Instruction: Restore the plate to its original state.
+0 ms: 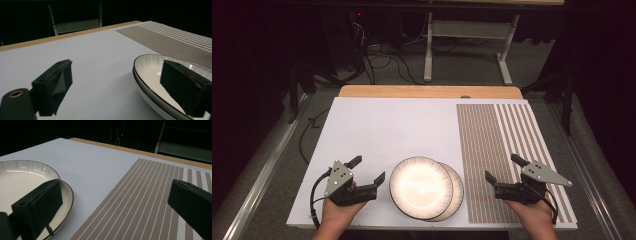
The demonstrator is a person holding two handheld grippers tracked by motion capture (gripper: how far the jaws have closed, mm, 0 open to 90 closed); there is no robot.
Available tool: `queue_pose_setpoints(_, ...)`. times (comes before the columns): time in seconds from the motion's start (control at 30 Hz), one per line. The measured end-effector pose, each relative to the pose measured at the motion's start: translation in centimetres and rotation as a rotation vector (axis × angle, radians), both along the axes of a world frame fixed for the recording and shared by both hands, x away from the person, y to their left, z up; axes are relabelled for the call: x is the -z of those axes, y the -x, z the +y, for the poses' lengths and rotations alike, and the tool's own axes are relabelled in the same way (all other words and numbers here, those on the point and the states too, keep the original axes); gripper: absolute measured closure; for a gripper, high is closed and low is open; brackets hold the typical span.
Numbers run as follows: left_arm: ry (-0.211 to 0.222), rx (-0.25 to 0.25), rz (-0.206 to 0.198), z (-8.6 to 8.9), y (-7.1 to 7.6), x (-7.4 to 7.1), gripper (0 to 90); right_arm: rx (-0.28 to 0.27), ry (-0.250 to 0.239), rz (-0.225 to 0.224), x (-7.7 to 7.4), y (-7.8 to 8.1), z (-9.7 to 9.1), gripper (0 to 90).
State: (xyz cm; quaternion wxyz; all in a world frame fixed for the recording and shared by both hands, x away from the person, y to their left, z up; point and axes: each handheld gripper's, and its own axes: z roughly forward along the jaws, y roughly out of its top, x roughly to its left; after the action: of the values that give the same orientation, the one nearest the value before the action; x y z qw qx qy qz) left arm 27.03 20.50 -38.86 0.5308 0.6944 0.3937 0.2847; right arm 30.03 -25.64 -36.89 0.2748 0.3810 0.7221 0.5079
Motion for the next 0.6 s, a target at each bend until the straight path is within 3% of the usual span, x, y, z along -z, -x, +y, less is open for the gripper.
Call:
queue_pose_setpoints(0.1,-0.002,0.005,0.003,-0.2,0.0,0.1,15.3,-0.001,0.002,0.004,0.0,0.0,0.0,0.6)
queue_pose_setpoints(0.17,-0.014,0.026,0.023,-0.5,0.0,0.2,22.1,0.0,0.001,0.004,0.0,0.0,0.1,0.6)
queue_pose_setpoints(0.37,-0.019,0.066,0.029,-0.6,0.2,0.6,46.7,-0.003,0.001,0.016,0.2,-0.1,0.0,0.6)
queue_pose_setpoints(0.6,-0.031,0.105,0.086,-1.0,-0.1,1.2,72.6,-0.014,0.004,0.018,0.2,-0.2,0.1,0.6)
